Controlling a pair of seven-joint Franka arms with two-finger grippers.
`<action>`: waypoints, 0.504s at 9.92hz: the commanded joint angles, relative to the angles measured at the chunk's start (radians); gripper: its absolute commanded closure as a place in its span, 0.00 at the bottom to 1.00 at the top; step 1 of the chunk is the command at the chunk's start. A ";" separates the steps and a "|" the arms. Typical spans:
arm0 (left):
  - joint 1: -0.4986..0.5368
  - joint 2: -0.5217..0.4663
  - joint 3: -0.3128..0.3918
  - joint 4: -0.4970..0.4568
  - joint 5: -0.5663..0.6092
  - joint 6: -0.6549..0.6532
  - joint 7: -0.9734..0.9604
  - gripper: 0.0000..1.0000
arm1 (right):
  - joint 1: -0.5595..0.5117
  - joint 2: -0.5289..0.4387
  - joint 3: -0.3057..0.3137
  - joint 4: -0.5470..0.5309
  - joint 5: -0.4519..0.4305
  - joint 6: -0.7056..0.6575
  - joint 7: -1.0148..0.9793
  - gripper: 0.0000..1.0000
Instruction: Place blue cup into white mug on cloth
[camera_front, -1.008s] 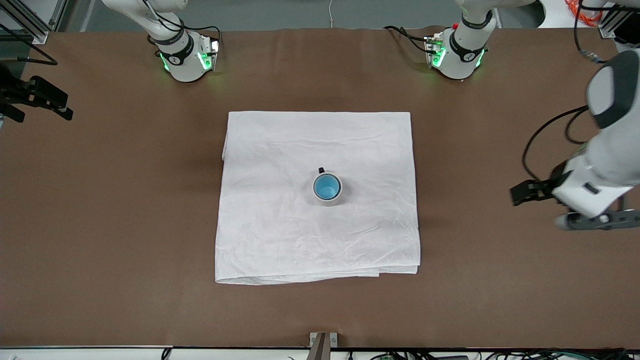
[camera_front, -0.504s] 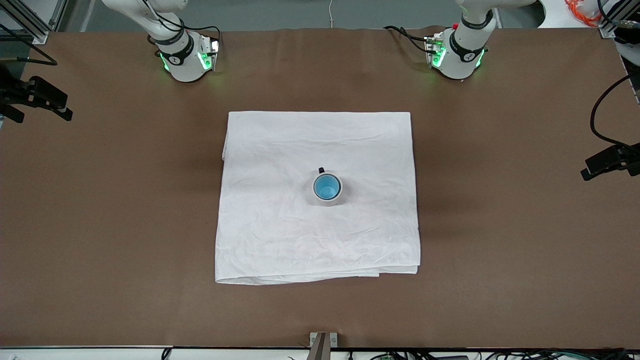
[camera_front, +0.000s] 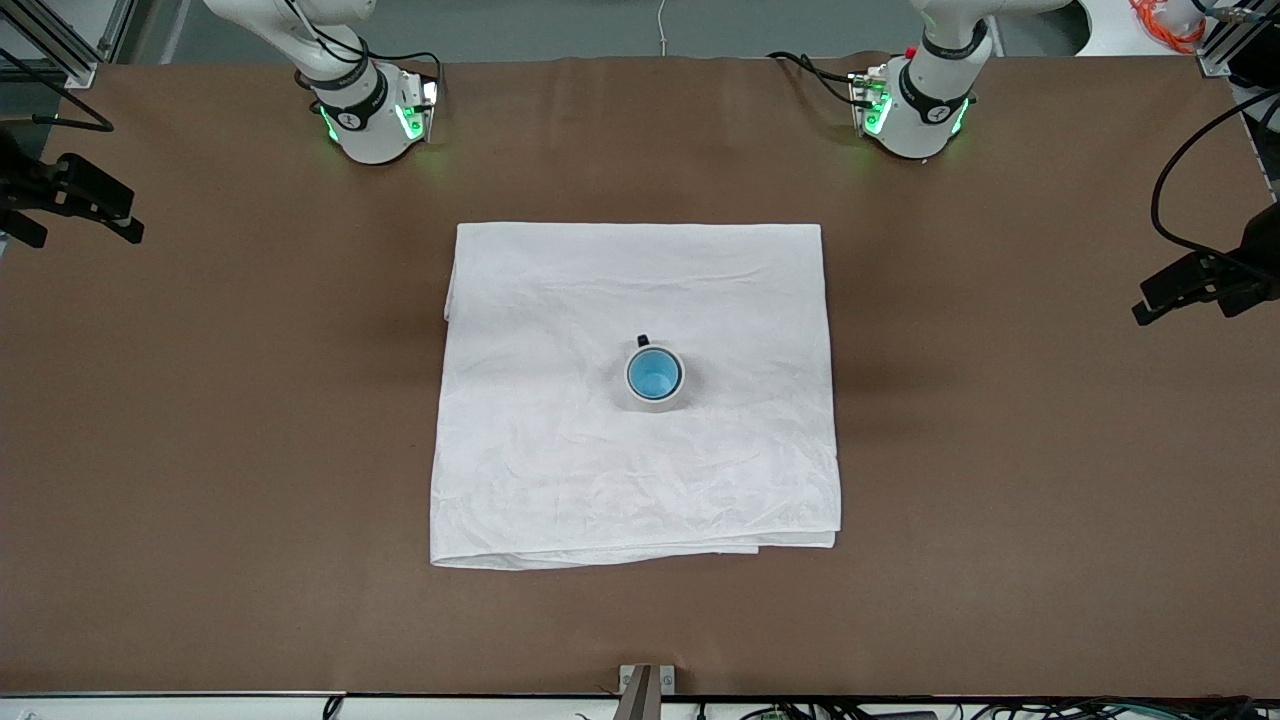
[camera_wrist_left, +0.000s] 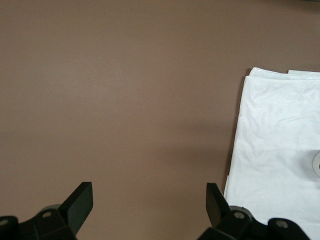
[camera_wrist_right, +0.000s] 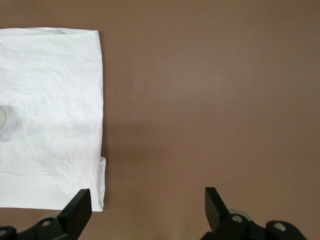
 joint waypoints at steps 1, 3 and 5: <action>0.007 0.007 -0.013 0.008 0.004 0.009 0.006 0.00 | -0.003 -0.022 0.000 -0.020 -0.003 0.009 -0.008 0.00; 0.013 0.041 -0.011 0.054 -0.013 -0.022 0.001 0.00 | -0.003 -0.022 0.000 -0.020 -0.003 0.010 -0.008 0.00; 0.010 0.041 -0.010 0.054 -0.007 -0.022 -0.011 0.00 | -0.001 -0.022 0.002 -0.020 -0.003 0.010 -0.008 0.00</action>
